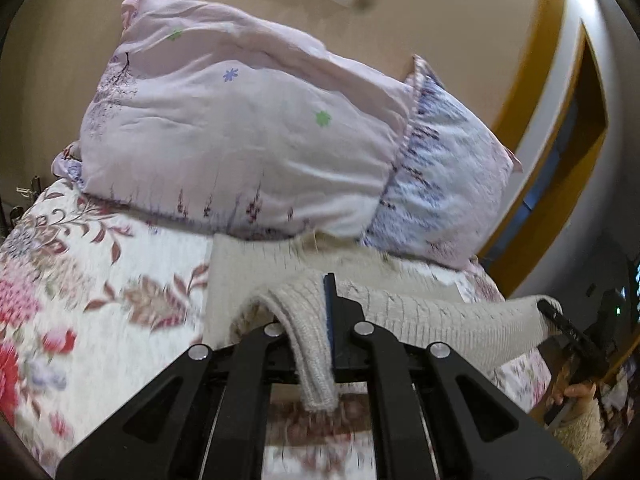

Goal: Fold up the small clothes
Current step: 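Grasp the ribbed hem with the left tool while the right tool grasps it too, then lift the hem and fold it toward the collar with both tools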

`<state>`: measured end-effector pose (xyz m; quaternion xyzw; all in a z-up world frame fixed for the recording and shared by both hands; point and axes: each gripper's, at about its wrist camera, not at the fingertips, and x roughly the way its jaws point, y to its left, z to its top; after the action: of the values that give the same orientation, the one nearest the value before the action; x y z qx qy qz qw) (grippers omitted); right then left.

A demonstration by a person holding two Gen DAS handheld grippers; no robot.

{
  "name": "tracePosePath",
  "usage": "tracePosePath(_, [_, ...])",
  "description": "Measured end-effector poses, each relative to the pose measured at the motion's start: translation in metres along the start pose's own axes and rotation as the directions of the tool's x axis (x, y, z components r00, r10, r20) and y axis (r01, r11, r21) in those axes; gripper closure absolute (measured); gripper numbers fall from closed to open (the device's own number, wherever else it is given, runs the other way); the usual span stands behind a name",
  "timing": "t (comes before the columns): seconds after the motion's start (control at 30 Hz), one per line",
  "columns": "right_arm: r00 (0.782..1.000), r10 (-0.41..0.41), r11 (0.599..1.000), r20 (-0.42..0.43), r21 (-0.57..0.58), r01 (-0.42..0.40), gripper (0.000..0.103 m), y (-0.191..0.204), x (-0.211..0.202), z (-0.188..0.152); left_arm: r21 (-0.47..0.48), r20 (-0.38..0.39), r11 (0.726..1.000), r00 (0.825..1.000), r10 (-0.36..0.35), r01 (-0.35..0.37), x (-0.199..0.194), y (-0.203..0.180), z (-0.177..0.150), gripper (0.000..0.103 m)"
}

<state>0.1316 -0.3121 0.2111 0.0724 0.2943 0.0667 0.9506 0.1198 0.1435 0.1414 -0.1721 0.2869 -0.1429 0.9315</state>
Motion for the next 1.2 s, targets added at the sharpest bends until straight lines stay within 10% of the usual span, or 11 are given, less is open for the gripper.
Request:
tracePosePath(0.37, [0.988, -0.033, 0.993, -0.148, 0.104, 0.049, 0.096, -0.023, 0.122, 0.011, -0.155, -0.120, 0.987, 0.992, 0.033, -0.051, 0.124, 0.046, 0.019, 0.098])
tracePosePath(0.67, [0.943, 0.081, 0.935, -0.324, 0.353, 0.041, 0.095, -0.064, 0.185, -0.017, -0.355, -0.212, 0.935, 0.973, -0.089, 0.008, 0.170, 0.084, 0.005, 0.085])
tracePosePath(0.77, [0.939, 0.184, 0.853, -0.291, 0.522, -0.006, 0.084, -0.083, 0.198, -0.012, -0.435, -0.179, 0.897, 0.970, -0.163, 0.070, 0.181, 0.090, 0.011, 0.063])
tracePosePath(0.83, [0.933, 0.239, 0.793, -0.269, 0.609, -0.027, 0.059, -0.092, 0.208, -0.009, -0.478, -0.152, 0.873, 0.970, -0.189, 0.095, 0.188, 0.092, 0.014, 0.055])
tracePosePath(1.0, [0.951, 0.204, 0.791, -0.232, 0.611, -0.021, 0.045, -0.092, 0.211, 0.002, -0.542, -0.098, 0.831, 0.973, -0.208, 0.123, 0.188, 0.099, 0.022, 0.041])
tracePosePath(1.2, [0.971, 0.111, 0.858, -0.213, 0.513, 0.014, 0.045, -0.090, 0.164, 0.001, -0.439, -0.122, 0.893, 0.979, -0.165, 0.096, 0.157, 0.091, 0.025, 0.041])
